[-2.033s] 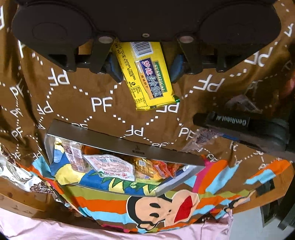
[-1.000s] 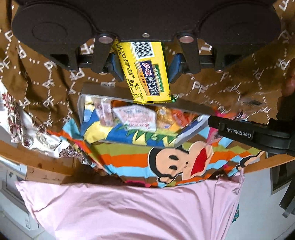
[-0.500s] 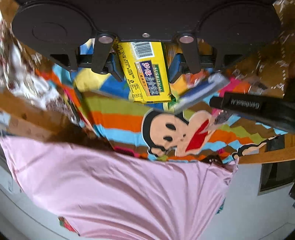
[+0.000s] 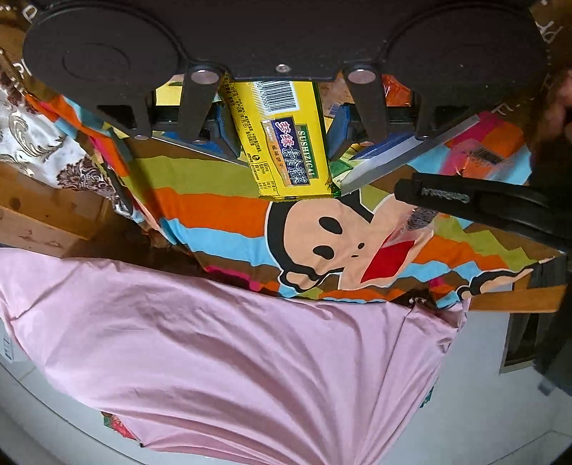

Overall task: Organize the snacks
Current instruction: 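Lift the jerky packet and wafer bar and lower them into the tray, then open both tools over the tray and lift them away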

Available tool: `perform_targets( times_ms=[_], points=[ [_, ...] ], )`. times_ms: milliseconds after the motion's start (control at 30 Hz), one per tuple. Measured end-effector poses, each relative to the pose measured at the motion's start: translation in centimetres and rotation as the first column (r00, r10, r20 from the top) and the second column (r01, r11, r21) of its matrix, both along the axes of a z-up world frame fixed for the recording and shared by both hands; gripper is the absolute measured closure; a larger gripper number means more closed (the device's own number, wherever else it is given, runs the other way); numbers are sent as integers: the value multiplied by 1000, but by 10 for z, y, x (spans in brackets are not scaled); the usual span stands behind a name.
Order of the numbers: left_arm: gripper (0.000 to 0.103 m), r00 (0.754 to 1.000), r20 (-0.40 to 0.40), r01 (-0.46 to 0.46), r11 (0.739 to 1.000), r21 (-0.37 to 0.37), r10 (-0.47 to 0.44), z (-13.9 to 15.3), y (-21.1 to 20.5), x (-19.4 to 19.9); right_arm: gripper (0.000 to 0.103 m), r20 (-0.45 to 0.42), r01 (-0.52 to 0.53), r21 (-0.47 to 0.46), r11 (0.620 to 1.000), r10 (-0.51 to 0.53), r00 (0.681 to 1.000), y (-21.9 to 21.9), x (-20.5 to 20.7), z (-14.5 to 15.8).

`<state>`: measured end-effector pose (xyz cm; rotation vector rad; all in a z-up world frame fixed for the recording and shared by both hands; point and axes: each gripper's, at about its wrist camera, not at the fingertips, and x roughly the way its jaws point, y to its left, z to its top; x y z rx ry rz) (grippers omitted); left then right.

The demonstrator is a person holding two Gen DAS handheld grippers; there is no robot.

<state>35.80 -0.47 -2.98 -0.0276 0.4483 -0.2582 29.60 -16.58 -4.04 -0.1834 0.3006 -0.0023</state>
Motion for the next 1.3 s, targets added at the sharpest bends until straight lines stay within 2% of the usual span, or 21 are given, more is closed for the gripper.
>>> perform_targets(
  times_ms=[133, 300, 800, 967, 1300],
  points=[
    [54, 1000, -20, 2, 1000, 22, -2, -15, -3, 13, 48, -33, 4, -4, 1000, -4, 999, -1, 13, -11],
    [54, 998, -58, 18, 1000, 11, -18, -30, -6, 23, 48, -83, 19, 14, 1000, -18, 996, -4, 27, -24],
    [53, 992, -114, 63, 998, 7, -62, -46, -17, 31, 48, -176, 35, 23, 999, -31, 984, -7, 37, -46],
    [52, 987, -145, 65, 998, -22, -67, -52, -15, 35, 49, -188, 47, 35, 998, -40, 981, -9, 38, -48],
    [52, 986, -148, 73, 997, -13, -75, -54, -17, 35, 48, -184, 52, 47, 998, -42, 982, -10, 37, -47]
  ],
)
